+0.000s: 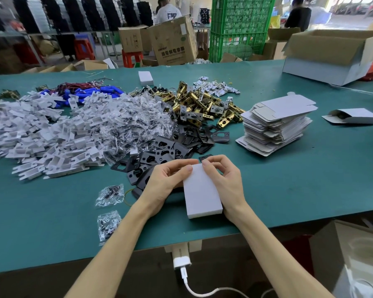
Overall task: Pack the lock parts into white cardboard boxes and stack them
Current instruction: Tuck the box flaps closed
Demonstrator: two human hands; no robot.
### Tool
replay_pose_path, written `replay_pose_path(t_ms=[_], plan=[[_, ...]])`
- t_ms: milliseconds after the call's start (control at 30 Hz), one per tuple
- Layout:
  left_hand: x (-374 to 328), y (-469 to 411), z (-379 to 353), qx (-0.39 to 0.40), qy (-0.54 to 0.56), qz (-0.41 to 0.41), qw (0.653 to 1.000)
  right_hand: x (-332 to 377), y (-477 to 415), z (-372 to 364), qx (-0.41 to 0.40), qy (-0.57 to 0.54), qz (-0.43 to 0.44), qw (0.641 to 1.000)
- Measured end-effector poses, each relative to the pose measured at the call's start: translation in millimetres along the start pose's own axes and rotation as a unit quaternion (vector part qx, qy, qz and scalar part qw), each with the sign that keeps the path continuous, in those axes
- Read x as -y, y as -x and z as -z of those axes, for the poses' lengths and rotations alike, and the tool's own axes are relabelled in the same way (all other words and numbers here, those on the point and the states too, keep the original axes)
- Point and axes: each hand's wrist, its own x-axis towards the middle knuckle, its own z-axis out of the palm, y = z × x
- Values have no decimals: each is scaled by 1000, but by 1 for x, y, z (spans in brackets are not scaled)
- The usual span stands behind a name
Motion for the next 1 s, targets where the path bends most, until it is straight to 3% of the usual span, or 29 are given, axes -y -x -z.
replay_pose_path(t_ms=[300,467,600,700,833,1000], plan=[[1,-1,-3,-20,-68,-28,997,5,-1,1,7,22,-33,999],[3,2,-9,-24,-181,-72,980,24,-5,20,36,145,-20,989],[6,6,-17,-21,-313,-147,938,38,-13,52,32,283,11,959],[8,9,-20,8,-450,-218,866,43,-18,68,2,387,7,922],[12,11,-31,44,-554,-247,794,50,-10,51,-23,545,83,834],[12,10,-23,-30,-597,-245,763,33,34,-7,132,485,138,854]])
